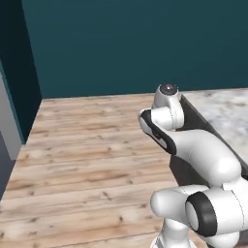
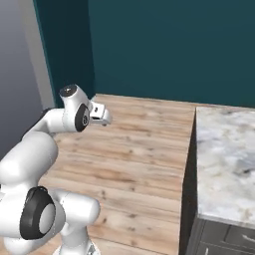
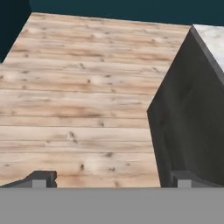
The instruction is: Four empty soda cans are scattered around the kitchen. Gather all the cans and cluster them next to the stove for recycling.
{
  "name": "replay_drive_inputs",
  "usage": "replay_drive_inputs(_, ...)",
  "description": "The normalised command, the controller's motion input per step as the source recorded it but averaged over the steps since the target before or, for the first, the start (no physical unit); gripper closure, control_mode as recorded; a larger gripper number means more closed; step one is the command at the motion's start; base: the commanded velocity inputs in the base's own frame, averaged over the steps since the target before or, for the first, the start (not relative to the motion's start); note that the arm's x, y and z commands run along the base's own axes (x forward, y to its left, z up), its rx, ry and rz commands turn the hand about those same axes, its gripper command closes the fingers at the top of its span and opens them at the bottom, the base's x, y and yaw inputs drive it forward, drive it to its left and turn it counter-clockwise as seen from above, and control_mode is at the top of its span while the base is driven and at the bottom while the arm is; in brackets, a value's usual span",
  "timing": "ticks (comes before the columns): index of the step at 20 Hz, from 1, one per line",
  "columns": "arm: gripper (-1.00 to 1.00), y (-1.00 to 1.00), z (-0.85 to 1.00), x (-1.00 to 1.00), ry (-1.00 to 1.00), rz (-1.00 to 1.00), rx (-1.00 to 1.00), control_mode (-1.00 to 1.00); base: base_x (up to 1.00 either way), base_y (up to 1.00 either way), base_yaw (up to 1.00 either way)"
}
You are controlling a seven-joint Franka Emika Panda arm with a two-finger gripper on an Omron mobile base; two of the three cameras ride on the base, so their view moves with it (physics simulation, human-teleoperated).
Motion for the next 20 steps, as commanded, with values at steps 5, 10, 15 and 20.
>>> replay_drive_inputs(5,-1.0,0.0,0.0,0.0,0.0,0.0,0.0,1.0,0.54,0.37,-0.31)
replay_drive_inputs(10,-1.0,0.0,0.0,0.0,0.0,0.0,0.0,1.0,0.49,0.34,-0.33)
replay_drive_inputs(15,-1.0,0.0,0.0,0.0,0.0,0.0,0.0,1.0,0.52,0.4,-0.3)
replay_drive_inputs(20,-1.0,0.0,0.0,0.0,0.0,0.0,0.0,1.0,0.51,0.44,-0.27)
